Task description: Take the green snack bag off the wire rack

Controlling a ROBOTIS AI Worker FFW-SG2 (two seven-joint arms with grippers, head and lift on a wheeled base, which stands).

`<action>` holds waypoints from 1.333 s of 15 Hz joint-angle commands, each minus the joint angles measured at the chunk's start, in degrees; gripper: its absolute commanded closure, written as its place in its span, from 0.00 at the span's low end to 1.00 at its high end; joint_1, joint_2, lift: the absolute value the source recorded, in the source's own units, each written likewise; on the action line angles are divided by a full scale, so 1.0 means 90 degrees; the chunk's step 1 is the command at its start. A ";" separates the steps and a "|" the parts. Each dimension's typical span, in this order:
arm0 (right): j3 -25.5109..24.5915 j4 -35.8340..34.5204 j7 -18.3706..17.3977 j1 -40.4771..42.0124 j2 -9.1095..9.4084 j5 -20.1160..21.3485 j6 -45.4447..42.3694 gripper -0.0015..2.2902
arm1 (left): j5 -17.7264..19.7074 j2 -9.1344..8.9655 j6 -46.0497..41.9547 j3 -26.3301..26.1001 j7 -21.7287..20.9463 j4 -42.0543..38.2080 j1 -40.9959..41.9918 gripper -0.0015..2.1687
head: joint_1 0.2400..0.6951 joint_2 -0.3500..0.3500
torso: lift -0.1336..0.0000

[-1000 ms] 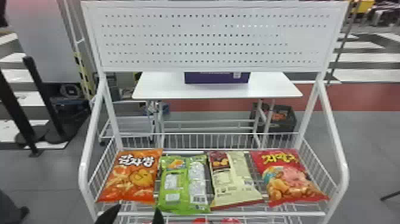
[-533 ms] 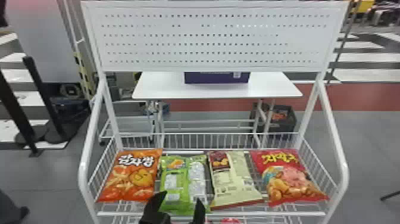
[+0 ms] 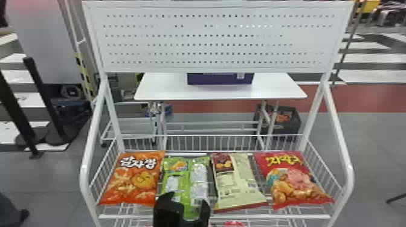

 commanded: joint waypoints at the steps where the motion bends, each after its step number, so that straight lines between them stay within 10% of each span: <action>1: 0.0009 -0.0016 0.0000 0.0000 -0.0007 0.0000 0.0000 0.08 | -0.0007 0.0010 0.0054 0.0023 0.0000 0.0004 -0.0002 0.08 | 0.57 0.50 | 1.00; 8: 0.0009 -0.0016 0.0010 0.0000 -0.0007 0.0000 0.0000 0.08 | -0.0056 0.0058 0.0074 0.0023 -0.0185 0.0014 0.0008 0.75 | 0.57 0.50 | 1.00; 20: 0.0009 0.0082 0.0010 -0.0098 -0.0007 -0.0030 0.0000 0.08 | -0.0036 0.0137 -0.0102 0.0140 -0.0371 -0.0797 0.0418 0.87 | 0.57 0.50 | 1.00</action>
